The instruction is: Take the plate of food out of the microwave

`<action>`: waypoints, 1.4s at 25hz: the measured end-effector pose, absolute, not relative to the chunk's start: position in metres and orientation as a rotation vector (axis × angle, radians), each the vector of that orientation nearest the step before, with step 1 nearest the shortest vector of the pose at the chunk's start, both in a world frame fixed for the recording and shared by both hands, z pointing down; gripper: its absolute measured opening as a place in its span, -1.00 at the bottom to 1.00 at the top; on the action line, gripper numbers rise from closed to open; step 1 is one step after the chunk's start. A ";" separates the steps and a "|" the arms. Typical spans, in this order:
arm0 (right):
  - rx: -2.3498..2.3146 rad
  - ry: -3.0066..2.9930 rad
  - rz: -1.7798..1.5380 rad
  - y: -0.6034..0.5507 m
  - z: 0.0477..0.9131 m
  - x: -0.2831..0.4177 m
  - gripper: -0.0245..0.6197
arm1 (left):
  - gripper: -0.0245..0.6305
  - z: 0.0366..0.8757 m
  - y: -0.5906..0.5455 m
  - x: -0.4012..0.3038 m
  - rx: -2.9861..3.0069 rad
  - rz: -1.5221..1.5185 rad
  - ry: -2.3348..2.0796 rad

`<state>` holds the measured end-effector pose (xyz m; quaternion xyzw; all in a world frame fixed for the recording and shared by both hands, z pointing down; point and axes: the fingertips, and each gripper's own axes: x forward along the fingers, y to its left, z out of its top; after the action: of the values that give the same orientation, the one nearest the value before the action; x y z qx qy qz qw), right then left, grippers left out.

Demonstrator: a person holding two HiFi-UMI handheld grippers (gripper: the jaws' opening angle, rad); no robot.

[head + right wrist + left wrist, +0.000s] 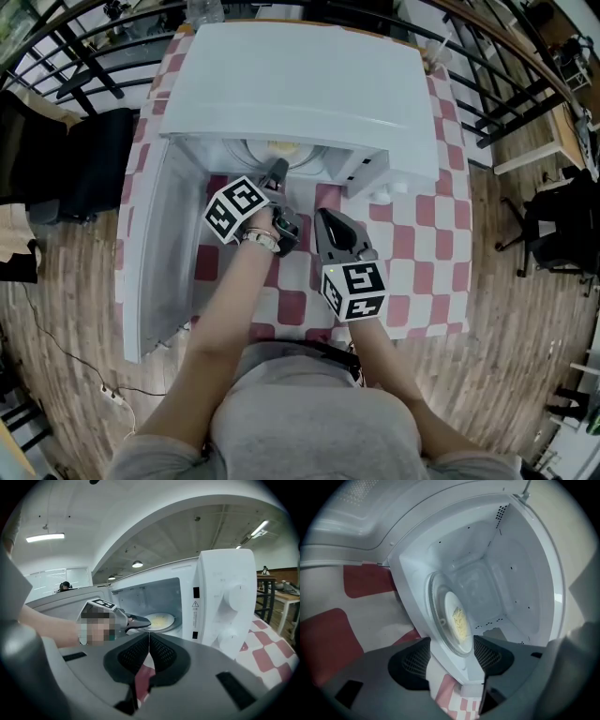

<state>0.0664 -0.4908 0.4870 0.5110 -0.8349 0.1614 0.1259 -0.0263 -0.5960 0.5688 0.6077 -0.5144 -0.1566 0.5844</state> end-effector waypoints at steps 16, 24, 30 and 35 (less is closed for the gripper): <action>1.502 -2.412 0.508 -0.500 0.494 0.073 -0.84 | 0.00 0.600 -0.602 -0.031 1.100 -0.384 -1.248; 1.511 -2.412 0.506 -0.502 0.493 0.074 -0.84 | 0.00 0.601 -0.608 -0.028 1.066 -0.408 -1.252; 1.516 -2.406 0.499 -0.497 0.493 0.077 -0.84 | 0.00 0.603 -0.608 -0.029 1.063 -0.415 -1.262; 1.521 -2.403 0.488 -0.491 0.491 0.079 -0.84 | -0.01 0.603 -0.602 -0.031 1.061 -0.420 -1.259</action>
<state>0.0786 -0.4906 0.4909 0.5229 -0.8259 0.1679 0.1275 -0.0308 -0.6022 0.6030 0.4689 -0.5563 -0.1856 0.6605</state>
